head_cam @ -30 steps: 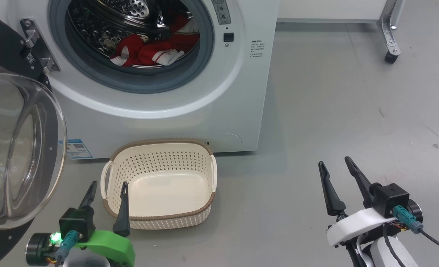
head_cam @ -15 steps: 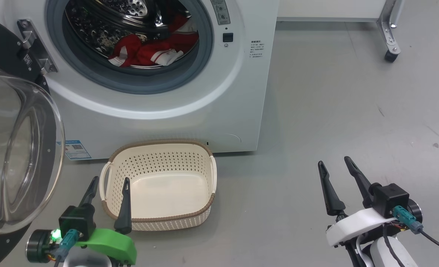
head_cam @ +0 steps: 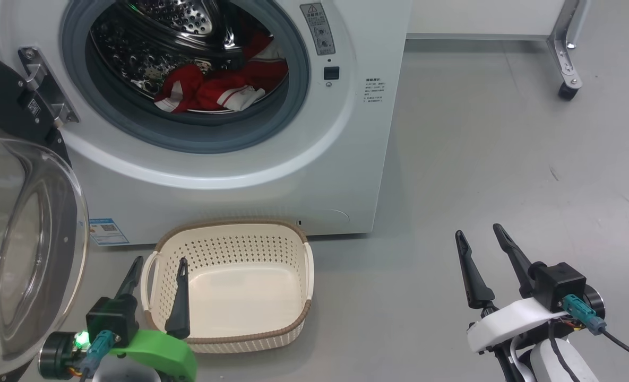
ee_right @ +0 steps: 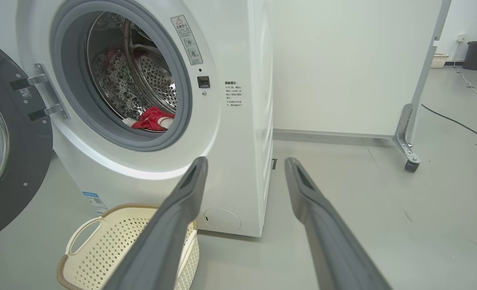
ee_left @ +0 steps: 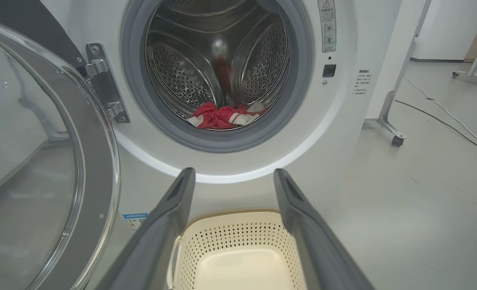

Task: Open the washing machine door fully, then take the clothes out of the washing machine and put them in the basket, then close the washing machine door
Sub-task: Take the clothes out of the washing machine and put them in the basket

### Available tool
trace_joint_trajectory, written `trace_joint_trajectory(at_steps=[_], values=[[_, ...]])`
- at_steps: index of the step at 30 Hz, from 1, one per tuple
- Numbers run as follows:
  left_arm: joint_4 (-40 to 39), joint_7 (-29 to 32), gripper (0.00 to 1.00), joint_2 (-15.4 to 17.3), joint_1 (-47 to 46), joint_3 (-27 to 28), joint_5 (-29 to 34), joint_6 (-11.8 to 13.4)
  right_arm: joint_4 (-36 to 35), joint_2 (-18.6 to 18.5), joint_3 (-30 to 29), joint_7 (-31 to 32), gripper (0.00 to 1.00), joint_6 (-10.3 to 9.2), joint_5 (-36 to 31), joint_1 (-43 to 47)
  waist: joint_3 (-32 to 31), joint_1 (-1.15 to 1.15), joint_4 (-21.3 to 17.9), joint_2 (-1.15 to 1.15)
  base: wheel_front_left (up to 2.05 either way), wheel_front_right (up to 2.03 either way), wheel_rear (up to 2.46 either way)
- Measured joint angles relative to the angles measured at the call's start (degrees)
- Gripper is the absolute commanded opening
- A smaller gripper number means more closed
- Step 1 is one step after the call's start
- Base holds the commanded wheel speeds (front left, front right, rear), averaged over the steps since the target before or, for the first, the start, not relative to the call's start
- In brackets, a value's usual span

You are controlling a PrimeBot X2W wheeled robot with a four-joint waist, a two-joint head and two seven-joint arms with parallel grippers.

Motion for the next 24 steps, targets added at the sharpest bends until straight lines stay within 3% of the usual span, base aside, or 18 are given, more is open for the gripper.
trace_joint_trajectory(at_steps=[12,24], values=[[-0.4,0.49,1.0,0.0,0.03,-0.13,0.29,0.02,0.0,0.02,0.13,0.0,1.0,0.0,0.03,0.0,-0.07,0.0,0.29,0.0,0.93,-0.93,0.0],[-0.56,0.49,1.0,-0.01,0.08,-0.12,0.51,0.21,0.03,0.04,0.33,0.0,1.0,0.0,0.09,0.01,-0.32,0.0,0.25,0.0,0.42,-0.42,0.0]])
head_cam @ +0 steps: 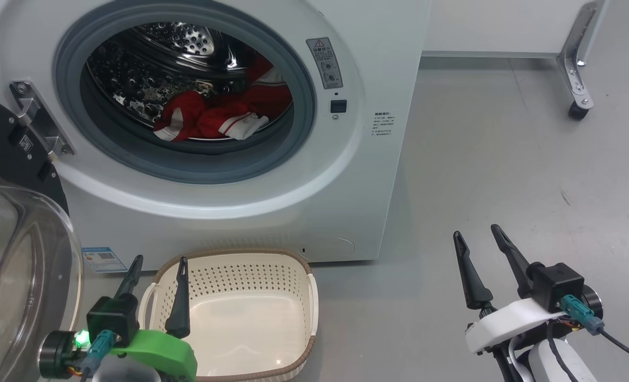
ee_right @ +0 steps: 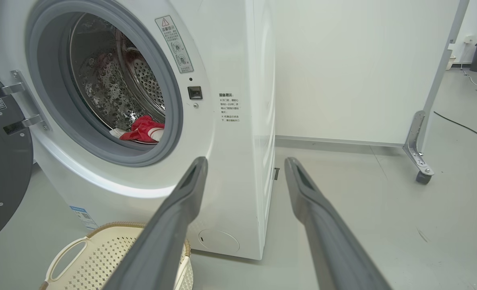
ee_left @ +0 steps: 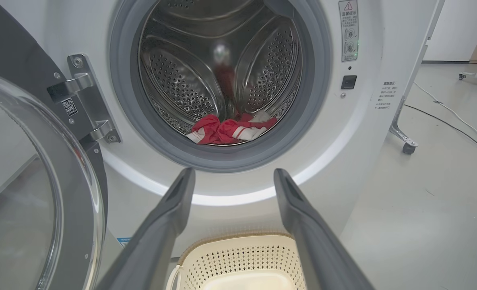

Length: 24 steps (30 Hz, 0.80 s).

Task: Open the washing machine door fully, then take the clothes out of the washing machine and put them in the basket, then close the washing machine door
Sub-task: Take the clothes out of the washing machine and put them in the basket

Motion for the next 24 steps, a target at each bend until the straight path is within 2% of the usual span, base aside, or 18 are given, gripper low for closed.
trace_joint_trajectory(at_steps=[24], values=[[-0.42,0.93,1.0,-0.26,0.26,-0.01,-0.01,0.26,-0.19,0.01,0.26,0.0,1.0,0.0,0.14,0.15,0.73,0.0,-0.06,0.0,0.01,-0.01,0.0]])
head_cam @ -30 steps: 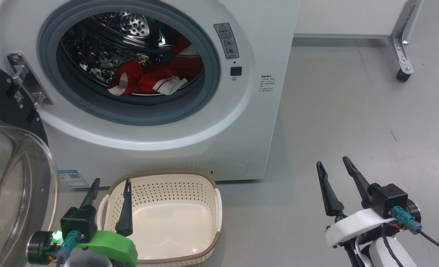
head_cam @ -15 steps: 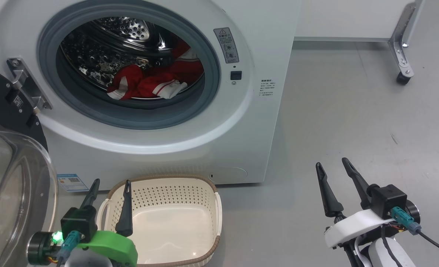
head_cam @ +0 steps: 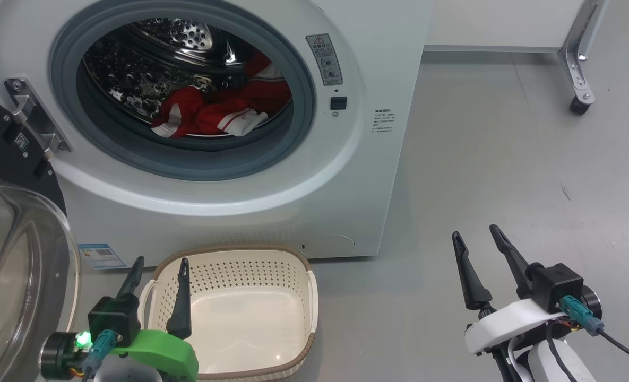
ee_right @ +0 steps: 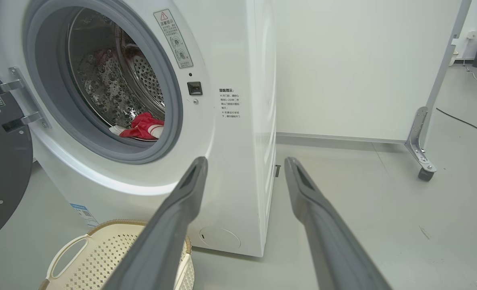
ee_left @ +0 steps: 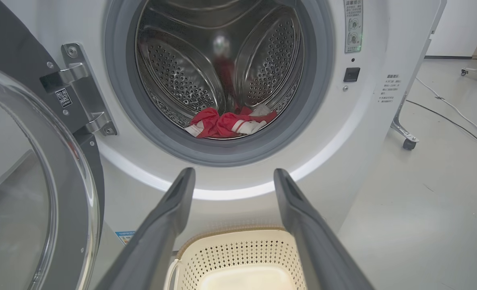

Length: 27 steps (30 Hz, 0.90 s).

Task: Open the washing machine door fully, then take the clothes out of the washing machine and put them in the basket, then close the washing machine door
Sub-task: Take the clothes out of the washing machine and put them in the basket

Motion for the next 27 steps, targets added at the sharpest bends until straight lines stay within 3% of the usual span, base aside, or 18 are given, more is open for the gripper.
trace_joint_trajectory(at_steps=[10,18,27], values=[[-0.04,0.6,1.0,-0.09,-0.97,-0.4,-0.08,0.01,-1.42,0.0,0.08,0.0,1.0,-0.01,-0.05,-0.15,2.87,0.0,0.04,0.0,0.0,0.0,0.0],[3.33,2.37,1.0,-0.58,-7.7,0.07,-2.01,-0.05,-3.11,0.0,0.81,0.0,1.0,-0.01,-0.32,-3.04,7.2,0.0,-0.08,0.0,0.0,0.0,0.0],[11.45,7.44,1.0,-1.23,-18.53,-0.31,-4.27,-2.79,-4.94,-0.04,2.01,0.0,1.0,-0.01,-0.46,-7.26,13.8,0.0,-1.04,0.0,0.0,0.0,0.0]])
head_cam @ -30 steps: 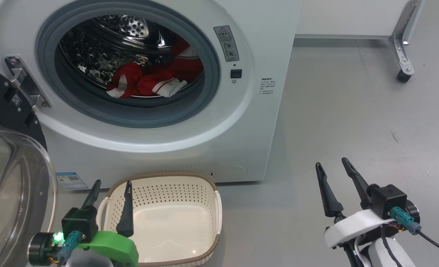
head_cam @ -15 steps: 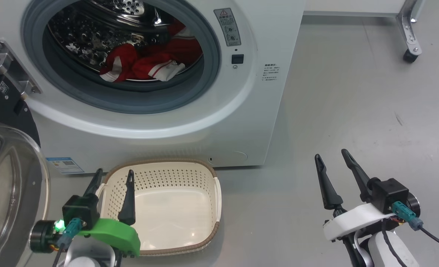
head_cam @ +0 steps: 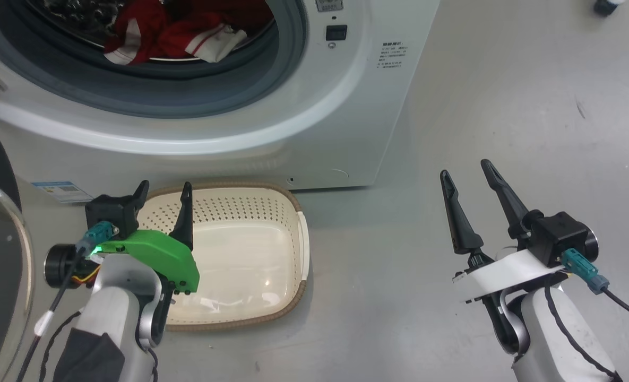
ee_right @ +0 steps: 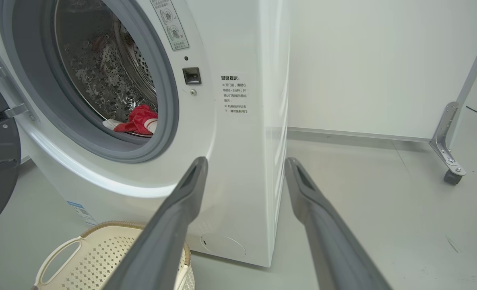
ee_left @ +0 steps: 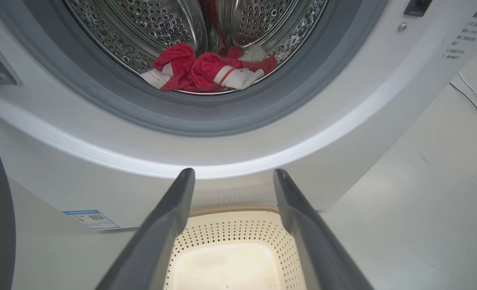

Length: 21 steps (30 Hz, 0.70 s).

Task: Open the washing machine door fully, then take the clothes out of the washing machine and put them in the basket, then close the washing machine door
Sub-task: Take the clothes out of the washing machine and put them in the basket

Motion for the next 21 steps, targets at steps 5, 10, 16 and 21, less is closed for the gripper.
trace_joint_trajectory(at_steps=[5,10,16,21], values=[[3.66,4.36,1.0,0.03,-4.85,0.25,-1.62,-1.37,-0.93,0.0,0.77,0.0,1.0,0.01,0.56,-2.3,3.12,0.0,-0.86,0.0,0.0,0.0,0.0],[6.31,9.89,1.0,1.32,-12.2,1.18,-3.42,-2.79,-2.01,-0.1,1.78,0.0,1.0,0.0,1.63,-4.63,7.06,0.0,-2.28,0.0,0.0,0.0,0.0],[7.54,13.05,1.0,4.08,-21.87,3.96,-4.42,-3.33,-2.65,-0.13,2.93,0.0,1.0,-0.36,3.94,-7.18,11.53,0.0,-4.47,0.0,0.0,0.0,0.0],[9.26,14.35,1.0,6.45,-28.05,5.66,-4.68,-3.83,-2.67,-0.15,5.05,0.0,1.0,-0.48,5.65,-8.86,14.41,0.0,-6.87,0.0,0.0,0.0,0.0]])
